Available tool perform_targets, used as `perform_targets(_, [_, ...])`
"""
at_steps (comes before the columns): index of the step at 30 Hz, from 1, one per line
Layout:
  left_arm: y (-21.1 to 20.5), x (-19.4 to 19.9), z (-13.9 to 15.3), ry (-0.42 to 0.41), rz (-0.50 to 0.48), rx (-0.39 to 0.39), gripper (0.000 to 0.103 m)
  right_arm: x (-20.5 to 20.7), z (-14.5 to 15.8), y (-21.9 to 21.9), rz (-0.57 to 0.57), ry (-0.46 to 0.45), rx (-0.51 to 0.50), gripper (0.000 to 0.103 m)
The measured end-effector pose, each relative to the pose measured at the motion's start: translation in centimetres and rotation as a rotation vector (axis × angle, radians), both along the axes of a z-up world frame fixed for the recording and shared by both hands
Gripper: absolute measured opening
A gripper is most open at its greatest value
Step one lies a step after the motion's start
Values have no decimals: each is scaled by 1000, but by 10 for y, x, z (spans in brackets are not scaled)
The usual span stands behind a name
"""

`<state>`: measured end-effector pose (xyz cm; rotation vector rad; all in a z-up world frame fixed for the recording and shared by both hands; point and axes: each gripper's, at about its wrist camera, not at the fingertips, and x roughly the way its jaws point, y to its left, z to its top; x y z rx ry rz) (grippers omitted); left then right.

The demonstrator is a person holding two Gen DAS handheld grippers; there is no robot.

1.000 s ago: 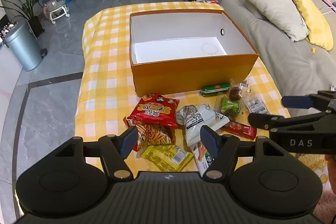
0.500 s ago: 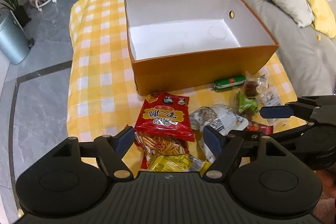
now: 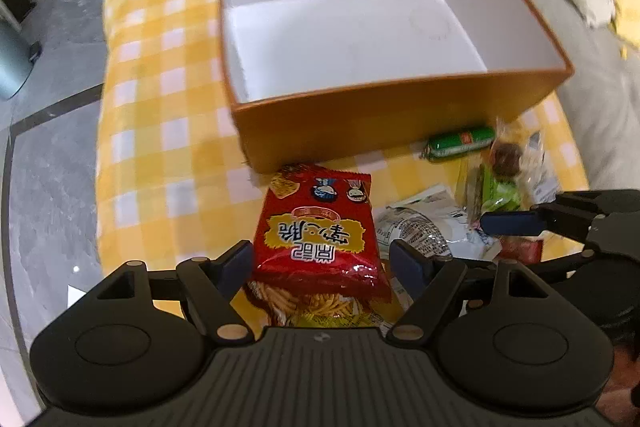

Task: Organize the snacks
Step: 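Grasp the red cartoon chip bag with the left gripper while the right grasps the white snack bag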

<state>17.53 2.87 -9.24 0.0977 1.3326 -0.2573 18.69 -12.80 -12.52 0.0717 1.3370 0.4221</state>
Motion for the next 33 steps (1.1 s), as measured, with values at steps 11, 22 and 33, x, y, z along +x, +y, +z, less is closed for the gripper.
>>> perform_targets(11, [-31,21,-31,70,-116,144,94,1,-13,-4,-3,24,30,52])
perform_targets(22, [-26,32,-47,113,-90,151,89,-4,-17,-10,12,12,45,50])
perform_targets(33, [-14,20,-36,46,32,106,76,-8,0,-22,-36,-31,81,38])
